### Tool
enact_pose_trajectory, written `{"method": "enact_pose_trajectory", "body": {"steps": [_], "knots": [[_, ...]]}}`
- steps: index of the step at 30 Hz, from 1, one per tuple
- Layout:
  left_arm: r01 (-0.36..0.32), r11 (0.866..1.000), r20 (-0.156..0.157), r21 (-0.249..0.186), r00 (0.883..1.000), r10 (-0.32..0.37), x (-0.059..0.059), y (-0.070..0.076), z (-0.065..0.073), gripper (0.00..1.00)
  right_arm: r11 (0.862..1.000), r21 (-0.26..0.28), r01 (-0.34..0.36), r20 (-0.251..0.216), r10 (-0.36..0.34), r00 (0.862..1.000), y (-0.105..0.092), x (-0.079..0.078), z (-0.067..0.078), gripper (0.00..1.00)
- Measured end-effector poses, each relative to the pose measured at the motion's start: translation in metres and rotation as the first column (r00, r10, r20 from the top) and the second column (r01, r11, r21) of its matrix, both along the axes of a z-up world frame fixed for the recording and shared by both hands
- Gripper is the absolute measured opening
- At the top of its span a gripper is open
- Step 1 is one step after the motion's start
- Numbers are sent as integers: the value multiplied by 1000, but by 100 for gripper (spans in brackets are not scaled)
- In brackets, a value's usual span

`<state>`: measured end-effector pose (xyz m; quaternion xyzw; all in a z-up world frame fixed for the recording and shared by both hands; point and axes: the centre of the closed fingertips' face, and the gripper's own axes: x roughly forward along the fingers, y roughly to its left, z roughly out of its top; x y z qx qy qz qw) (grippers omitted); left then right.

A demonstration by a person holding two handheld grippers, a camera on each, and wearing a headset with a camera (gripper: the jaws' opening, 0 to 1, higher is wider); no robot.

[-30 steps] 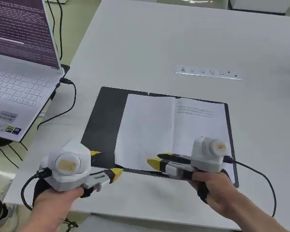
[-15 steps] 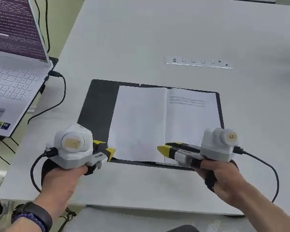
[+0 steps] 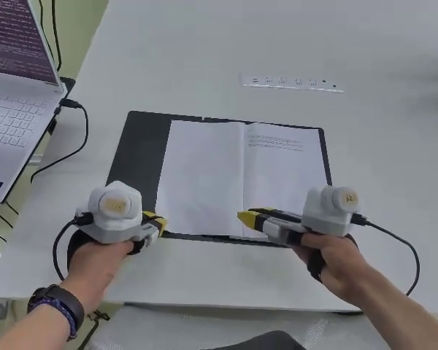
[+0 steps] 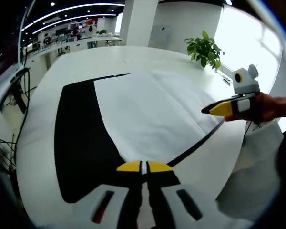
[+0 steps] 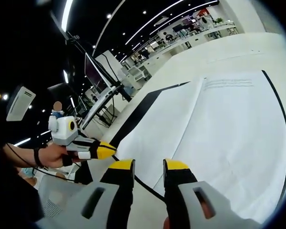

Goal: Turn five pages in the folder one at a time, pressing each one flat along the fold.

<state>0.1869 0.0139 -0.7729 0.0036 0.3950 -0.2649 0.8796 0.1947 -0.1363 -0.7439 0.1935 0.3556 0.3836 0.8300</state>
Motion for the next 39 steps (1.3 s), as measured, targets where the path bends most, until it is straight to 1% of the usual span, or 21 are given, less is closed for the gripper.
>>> {"method": "enact_pose_trajectory", "body": {"steps": [3,5,7,9,10,11,14,15,17,19,20,24,27,31,35,38,39], "knots": [[-8,1000,-11,4,1000,8,-1,1,-3,0,1000,2,4,-5,-4,1000,0,0,-1,20],[-7,1000,-25,11,1000,7,-2,1,-7,0,1000,3,3,-6,-3,1000,1,0,-2,20],[-8,1000,-46,31,999,9,-3,4,-15,0,1000,3,-1,-7,1,1000,2,-1,-2,20],[0,999,-63,53,998,3,-6,5,-20,0,1000,2,-5,-8,5,1000,3,-1,-2,20],[-6,999,-53,40,999,8,-6,4,-17,0,1000,2,-7,-7,7,1000,3,-1,-2,20],[-15,999,-62,41,998,18,-5,6,-18,0,1000,3,-7,-8,7,1000,4,-1,-2,19],[0,997,-85,75,996,6,-5,5,-18,0,1000,10,0,-9,0,1000,3,0,-2,17],[15,995,-90,96,996,-6,-5,4,-19,0,1000,18,3,-11,-3,1000,3,0,-1,16],[26,993,-92,114,996,-15,-5,4,-19,0,1000,24,5,-11,-4,1000,4,1,-1,13],[31,992,-91,122,996,-20,-6,5,-19,0,1000,23,-1,-10,1,1000,6,0,0,13],[31,992,-92,122,996,-19,-6,5,-19,0,1000,22,-3,-9,3,1000,6,0,0,13],[24,992,-114,124,993,-10,-6,4,-17,0,1000,26,4,-9,-4,1000,7,3,-1,11],[28,991,-117,127,993,-13,-7,5,-17,0,1000,27,14,-12,-14,1000,7,7,-2,10],[18,994,-125,110,992,-4,-6,7,-18,0,999,34,29,-13,-29,1000,7,14,-2,8],[14,995,-139,102,990,1,-5,7,-18,0,997,51,62,-16,-62,998,7,27,-1,4],[9,995,-148,102,989,6,-5,6,-18,0,994,60,92,-15,-91,996,6,41,-3,2],[8,994,-149,106,989,8,-6,6,-18,0,994,58,92,-12,-91,996,7,45,-3,2]]}}
